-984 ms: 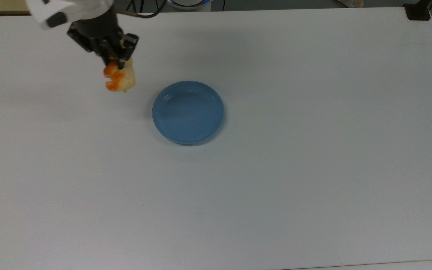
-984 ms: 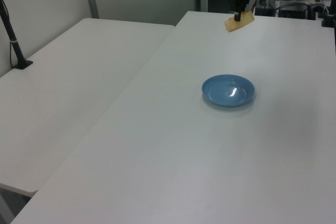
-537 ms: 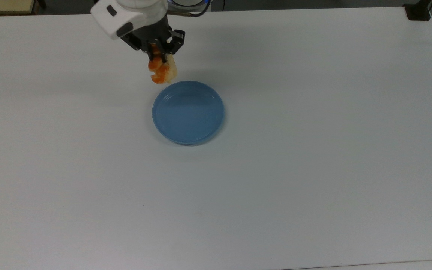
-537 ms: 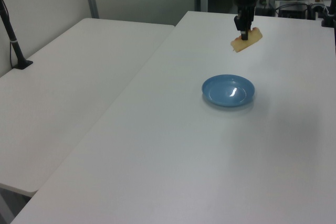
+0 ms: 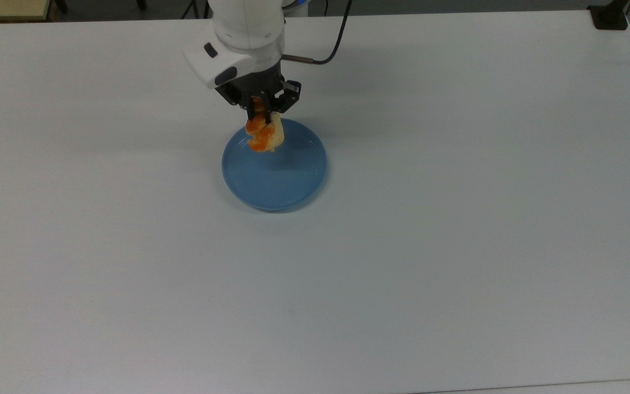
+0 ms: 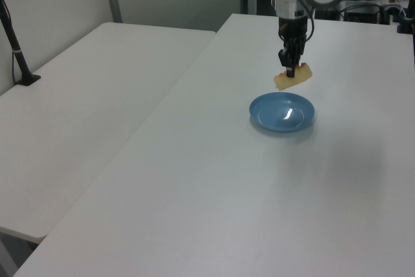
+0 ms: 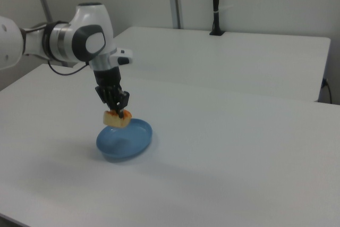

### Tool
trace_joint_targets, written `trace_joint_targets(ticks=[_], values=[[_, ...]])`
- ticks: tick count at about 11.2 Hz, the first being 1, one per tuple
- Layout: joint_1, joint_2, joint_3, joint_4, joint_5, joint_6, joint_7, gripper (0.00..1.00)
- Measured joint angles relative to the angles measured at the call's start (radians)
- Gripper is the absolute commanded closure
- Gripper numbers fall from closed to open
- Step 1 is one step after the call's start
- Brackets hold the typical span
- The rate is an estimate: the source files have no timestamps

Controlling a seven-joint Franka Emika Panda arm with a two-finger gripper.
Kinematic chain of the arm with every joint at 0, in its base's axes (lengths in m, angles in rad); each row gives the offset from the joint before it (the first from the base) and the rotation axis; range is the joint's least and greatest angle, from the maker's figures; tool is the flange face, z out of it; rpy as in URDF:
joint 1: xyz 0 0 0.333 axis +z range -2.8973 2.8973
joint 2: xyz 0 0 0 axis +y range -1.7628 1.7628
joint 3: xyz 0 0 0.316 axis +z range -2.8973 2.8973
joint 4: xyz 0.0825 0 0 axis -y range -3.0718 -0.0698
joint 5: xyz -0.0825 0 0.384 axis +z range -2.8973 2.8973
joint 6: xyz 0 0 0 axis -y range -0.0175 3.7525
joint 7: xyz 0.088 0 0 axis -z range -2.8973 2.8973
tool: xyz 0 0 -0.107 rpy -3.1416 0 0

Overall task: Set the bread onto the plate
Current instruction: 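Lower the bread onto the blue plate and open the gripper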

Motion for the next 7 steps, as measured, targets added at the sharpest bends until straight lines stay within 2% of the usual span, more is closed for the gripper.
trace_joint_targets(ticks=[3,5,6,7], values=[[0.024,0.064,0.000,-0.039,-0.095,0.093,0.119,0.72],[0.028,0.111,0.000,-0.039,-0.143,0.128,0.161,0.67],[0.028,0.124,0.000,-0.039,-0.152,0.132,0.166,0.33],[0.028,0.127,0.000,-0.039,-0.153,0.133,0.168,0.08]])
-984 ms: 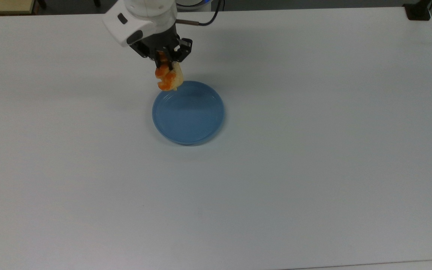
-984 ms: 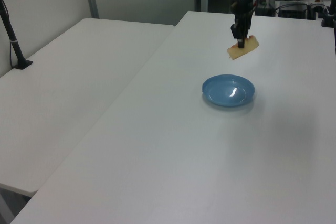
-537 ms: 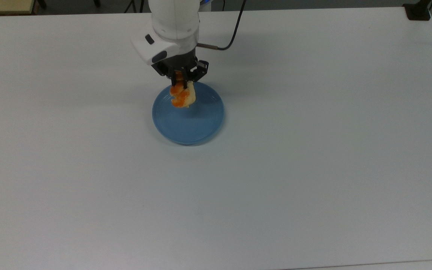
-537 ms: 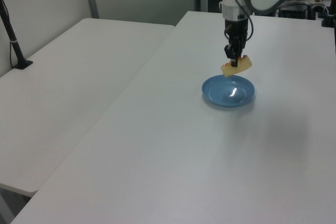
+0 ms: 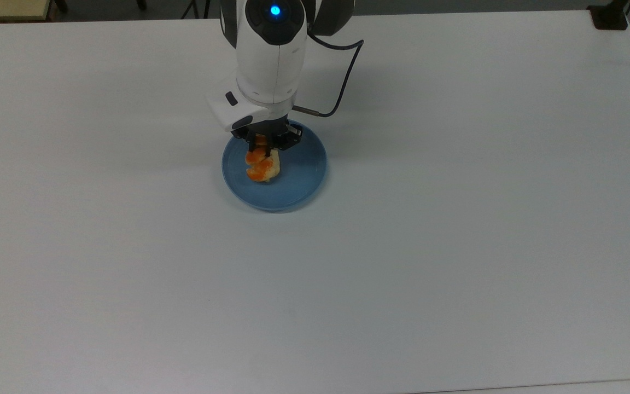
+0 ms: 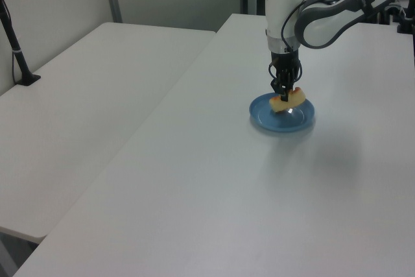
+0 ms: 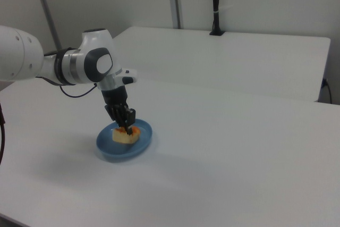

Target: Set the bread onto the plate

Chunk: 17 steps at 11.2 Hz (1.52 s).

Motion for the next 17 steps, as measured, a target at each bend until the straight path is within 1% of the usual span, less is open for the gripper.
trace_joint_targets(ticks=[1,6,7,9,11,12,13,14,16,17], values=[[0.000,0.000,0.000,0.001,0.000,0.000,0.000,0.00],[0.002,-0.002,0.000,0.012,0.000,-0.003,0.007,0.00],[0.002,-0.005,0.000,0.025,0.000,-0.027,0.021,0.00],[0.002,-0.019,0.000,0.096,0.000,-0.141,0.046,0.00],[-0.010,-0.062,-0.013,0.207,0.000,-0.290,0.054,0.00],[-0.034,-0.098,-0.030,0.252,0.002,-0.335,0.048,0.00],[-0.058,-0.139,-0.056,0.279,0.019,-0.363,0.012,0.00],[-0.071,-0.181,-0.094,0.291,0.048,-0.379,-0.065,0.00],[-0.077,-0.252,-0.190,0.296,0.133,-0.415,-0.255,0.00],[-0.074,-0.283,-0.249,0.301,0.179,-0.432,-0.354,0.00]])
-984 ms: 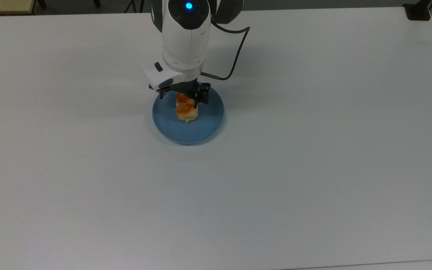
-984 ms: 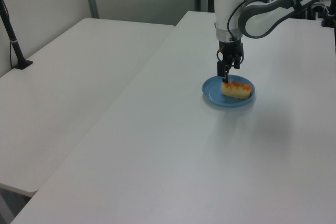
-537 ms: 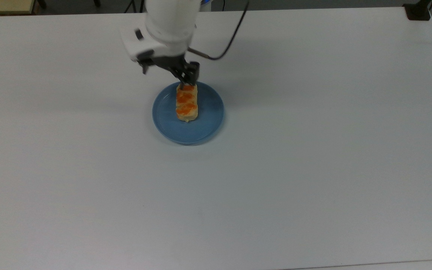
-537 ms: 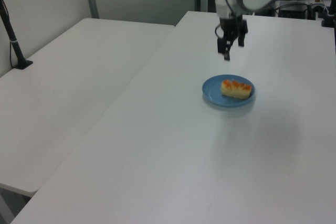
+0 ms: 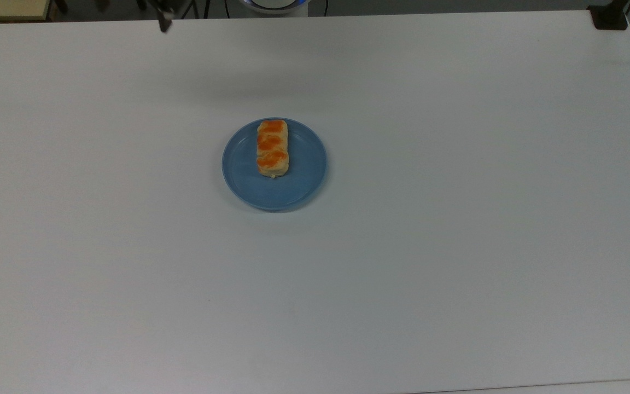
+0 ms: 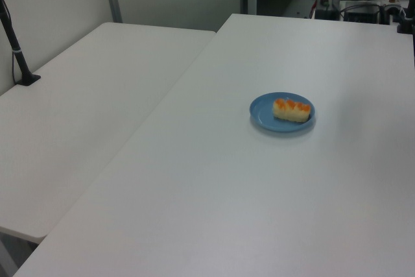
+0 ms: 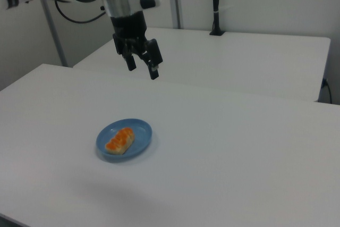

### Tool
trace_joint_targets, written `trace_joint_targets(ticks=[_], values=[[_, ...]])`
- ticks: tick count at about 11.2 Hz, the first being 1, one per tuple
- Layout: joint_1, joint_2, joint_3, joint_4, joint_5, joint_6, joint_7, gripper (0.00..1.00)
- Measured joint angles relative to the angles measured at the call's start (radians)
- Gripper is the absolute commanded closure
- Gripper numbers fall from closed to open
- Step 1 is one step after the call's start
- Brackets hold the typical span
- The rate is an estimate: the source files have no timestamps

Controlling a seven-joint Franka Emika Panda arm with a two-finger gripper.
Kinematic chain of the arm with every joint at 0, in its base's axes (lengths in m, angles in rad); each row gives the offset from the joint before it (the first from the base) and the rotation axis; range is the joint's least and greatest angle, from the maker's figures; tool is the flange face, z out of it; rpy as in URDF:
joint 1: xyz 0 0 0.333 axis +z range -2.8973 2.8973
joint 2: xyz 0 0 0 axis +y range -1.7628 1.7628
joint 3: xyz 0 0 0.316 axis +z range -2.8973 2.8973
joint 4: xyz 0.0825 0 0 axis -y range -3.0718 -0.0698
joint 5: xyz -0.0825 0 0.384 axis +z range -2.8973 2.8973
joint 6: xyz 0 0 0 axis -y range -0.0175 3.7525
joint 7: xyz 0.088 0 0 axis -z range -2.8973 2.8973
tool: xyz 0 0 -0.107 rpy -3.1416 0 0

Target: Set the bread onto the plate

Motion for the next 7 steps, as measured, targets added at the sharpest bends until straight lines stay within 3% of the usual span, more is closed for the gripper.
trace_joint_targets(ticks=[2,4,5,7], values=[[0.032,-0.042,-0.096,0.007,0.042,-0.018,-0.156,0.00],[0.126,-0.054,-0.175,0.008,0.044,-0.019,-0.243,0.00],[0.169,-0.053,-0.203,0.008,0.044,-0.019,-0.246,0.00],[0.195,-0.048,-0.212,0.008,0.044,-0.019,-0.246,0.00]])
